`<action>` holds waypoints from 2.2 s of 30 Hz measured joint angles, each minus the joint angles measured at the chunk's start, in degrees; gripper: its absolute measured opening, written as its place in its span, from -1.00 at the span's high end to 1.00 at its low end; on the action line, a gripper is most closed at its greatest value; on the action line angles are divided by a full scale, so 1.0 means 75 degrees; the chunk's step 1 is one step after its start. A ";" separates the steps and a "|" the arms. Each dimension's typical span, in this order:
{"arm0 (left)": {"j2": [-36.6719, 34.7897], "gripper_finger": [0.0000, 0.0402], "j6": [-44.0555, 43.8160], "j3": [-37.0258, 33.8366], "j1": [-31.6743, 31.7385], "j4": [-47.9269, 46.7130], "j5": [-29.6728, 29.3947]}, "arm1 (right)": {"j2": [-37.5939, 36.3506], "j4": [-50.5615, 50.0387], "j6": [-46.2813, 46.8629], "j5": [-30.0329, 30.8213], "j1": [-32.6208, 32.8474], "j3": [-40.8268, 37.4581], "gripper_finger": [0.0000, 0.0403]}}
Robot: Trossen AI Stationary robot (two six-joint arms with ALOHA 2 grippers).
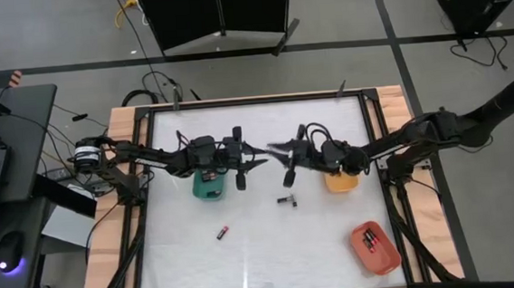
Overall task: Sort batteries
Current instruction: Put the silver battery into the yellow bin
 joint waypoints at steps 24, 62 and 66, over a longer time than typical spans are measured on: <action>0.0026 0.40 0.0283 -0.0024 0.0050 -0.0549 -0.0090 | -0.3178 -1.2571 0.7257 0.1954 0.1407 0.0017 0.68; 0.0029 0.41 0.0137 -0.0036 0.0047 -0.1082 -0.0152 | -0.0801 -1.3715 0.8571 0.0198 0.1719 0.0017 0.39; 0.0029 0.41 0.0135 -0.0036 0.0047 -0.1110 -0.0152 | -0.0975 -1.4050 0.8577 0.0193 0.1719 0.0020 0.29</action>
